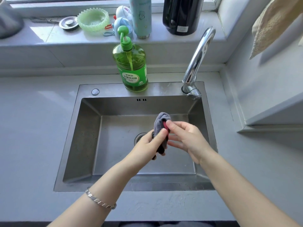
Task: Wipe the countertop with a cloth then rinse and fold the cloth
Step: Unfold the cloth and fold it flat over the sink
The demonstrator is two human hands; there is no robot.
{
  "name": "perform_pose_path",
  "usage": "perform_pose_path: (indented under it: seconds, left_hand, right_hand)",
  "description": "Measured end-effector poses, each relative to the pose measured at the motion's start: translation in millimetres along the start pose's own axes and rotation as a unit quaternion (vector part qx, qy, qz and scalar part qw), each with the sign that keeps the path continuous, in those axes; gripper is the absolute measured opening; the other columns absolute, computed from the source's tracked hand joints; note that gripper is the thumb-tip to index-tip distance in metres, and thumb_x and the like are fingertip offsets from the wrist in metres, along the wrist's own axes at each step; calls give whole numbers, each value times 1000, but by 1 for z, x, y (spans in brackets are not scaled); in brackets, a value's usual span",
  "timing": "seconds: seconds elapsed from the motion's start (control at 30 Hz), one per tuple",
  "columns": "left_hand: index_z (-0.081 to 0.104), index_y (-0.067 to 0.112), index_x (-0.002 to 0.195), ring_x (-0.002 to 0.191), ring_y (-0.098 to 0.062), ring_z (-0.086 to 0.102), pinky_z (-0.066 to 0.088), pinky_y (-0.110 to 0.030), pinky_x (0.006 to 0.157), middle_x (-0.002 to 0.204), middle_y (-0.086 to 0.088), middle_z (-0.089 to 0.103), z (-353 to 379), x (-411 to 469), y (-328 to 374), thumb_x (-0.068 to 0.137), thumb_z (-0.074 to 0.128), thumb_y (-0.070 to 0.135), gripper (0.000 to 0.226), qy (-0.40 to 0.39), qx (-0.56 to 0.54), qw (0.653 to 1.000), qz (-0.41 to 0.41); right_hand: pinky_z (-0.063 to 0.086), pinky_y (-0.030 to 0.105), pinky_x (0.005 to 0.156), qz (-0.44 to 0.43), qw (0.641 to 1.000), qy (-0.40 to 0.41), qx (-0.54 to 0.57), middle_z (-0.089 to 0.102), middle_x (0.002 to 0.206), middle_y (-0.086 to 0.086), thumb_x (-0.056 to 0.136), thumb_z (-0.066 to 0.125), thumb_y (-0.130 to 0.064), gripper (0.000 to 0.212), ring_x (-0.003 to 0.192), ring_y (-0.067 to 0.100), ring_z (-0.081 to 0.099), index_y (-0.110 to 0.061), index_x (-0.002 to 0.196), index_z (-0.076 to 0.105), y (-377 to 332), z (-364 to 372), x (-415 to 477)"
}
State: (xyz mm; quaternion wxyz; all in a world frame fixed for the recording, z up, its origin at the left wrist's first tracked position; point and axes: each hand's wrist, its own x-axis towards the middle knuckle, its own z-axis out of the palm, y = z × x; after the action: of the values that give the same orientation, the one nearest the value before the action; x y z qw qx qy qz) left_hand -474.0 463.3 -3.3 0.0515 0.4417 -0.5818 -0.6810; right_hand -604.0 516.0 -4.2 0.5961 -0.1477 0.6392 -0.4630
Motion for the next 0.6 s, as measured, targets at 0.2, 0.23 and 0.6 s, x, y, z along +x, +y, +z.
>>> perform_pose_path:
  seconds: [0.2, 0.23, 0.6]
  left_hand:
    - [55, -1, 102, 74, -20, 57, 53, -22, 60, 83, -13, 56, -17, -15, 2, 97, 36, 31, 38, -36, -16, 999, 19]
    - [56, 1, 100, 71, -17, 56, 49, -20, 59, 81, -10, 57, -19, -16, 2, 97, 36, 31, 37, -19, 6, 999, 25]
    - [62, 22, 89, 72, -8, 60, 48, -16, 67, 75, 7, 67, -53, -23, -11, 65, 65, 8, 28, 68, -61, 992, 90]
  right_hand:
    - [55, 25, 82, -107, 991, 11, -81, 69, 88, 7, 85, 60, -14, 6, 82, 13, 66, -11, 89, 64, -3, -2, -11]
    - [55, 24, 82, -122, 989, 11, -84, 69, 87, 9, 88, 55, -10, 10, 82, 14, 65, -8, 88, 65, -2, -2, -11]
    - [48, 24, 58, -243, 952, 156, -99, 54, 64, 1, 94, 42, -9, 25, 53, 4, 53, -29, 80, 50, -10, -25, -12]
